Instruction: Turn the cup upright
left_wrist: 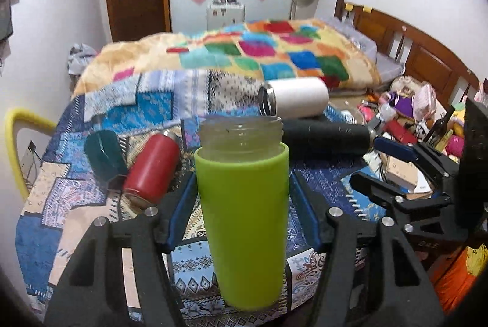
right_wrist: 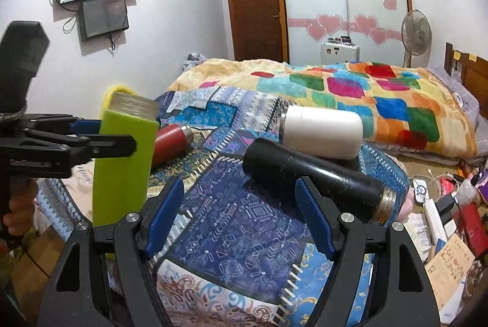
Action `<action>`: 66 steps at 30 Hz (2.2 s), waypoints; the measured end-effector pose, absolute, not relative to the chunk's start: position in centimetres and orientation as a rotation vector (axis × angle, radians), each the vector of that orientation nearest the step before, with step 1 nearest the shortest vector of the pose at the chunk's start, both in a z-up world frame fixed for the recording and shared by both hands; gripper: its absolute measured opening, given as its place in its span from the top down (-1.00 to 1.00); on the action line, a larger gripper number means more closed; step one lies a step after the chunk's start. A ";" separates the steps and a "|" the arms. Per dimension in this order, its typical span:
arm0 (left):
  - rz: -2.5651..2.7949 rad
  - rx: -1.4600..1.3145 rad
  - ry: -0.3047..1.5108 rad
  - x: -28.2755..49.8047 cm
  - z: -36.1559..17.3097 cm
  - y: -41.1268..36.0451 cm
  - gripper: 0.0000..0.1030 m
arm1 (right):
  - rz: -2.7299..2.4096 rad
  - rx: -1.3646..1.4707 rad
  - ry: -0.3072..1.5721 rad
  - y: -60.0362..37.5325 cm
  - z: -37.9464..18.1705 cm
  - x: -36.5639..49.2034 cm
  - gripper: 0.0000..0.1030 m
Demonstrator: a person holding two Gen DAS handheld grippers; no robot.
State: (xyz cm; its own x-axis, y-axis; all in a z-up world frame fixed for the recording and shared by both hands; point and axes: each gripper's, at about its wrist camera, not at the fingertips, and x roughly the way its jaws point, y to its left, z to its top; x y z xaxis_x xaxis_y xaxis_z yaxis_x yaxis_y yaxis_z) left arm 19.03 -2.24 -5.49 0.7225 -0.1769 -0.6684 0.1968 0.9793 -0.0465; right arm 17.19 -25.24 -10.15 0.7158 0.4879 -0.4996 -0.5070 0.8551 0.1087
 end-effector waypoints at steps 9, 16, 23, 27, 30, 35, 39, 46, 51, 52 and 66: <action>-0.193 0.022 0.645 19.0 -3.6 -1.6 -0.17 | 0.552 -0.046 0.506 -24.7 -9.3 17.0 -0.46; -0.205 0.010 0.651 20.6 -4.4 -1.8 -0.17 | 0.541 -0.047 0.514 -24.9 -9.7 17.5 -0.46; -0.217 0.031 0.666 20.5 -6.0 -2.5 -0.16 | 0.539 -0.046 0.529 -24.9 -10.2 17.6 -0.46; -0.227 0.030 0.657 20.2 -5.7 -2.5 -0.16 | 0.541 -0.041 0.534 -24.8 -10.3 17.7 -0.46; -0.235 0.036 0.661 20.1 -5.8 -2.7 -0.16 | 0.544 -0.040 0.533 -24.7 -10.3 17.7 -0.46; -0.235 0.045 0.664 20.0 -6.4 -2.9 -0.16 | 0.545 -0.041 0.529 -24.5 -10.1 17.4 -0.46; -0.219 0.055 0.647 19.9 -6.4 -3.1 -0.16 | 0.542 -0.041 0.526 -24.5 -10.0 17.1 -0.46; -0.188 0.097 0.583 17.9 -6.0 -3.4 -0.37 | 0.538 -0.023 0.509 -24.6 -8.7 16.0 -0.46; -0.159 0.068 0.537 15.4 -4.8 -2.4 -0.38 | 0.537 -0.009 0.463 -24.6 -6.7 13.9 -0.46; -0.155 0.058 0.527 14.9 -4.5 -2.1 -0.38 | 0.537 -0.005 0.446 -24.6 -6.0 13.2 -0.46; -0.040 -0.030 0.277 4.8 1.2 -0.2 -0.41 | 0.517 0.089 0.250 -25.8 -0.5 6.0 -0.64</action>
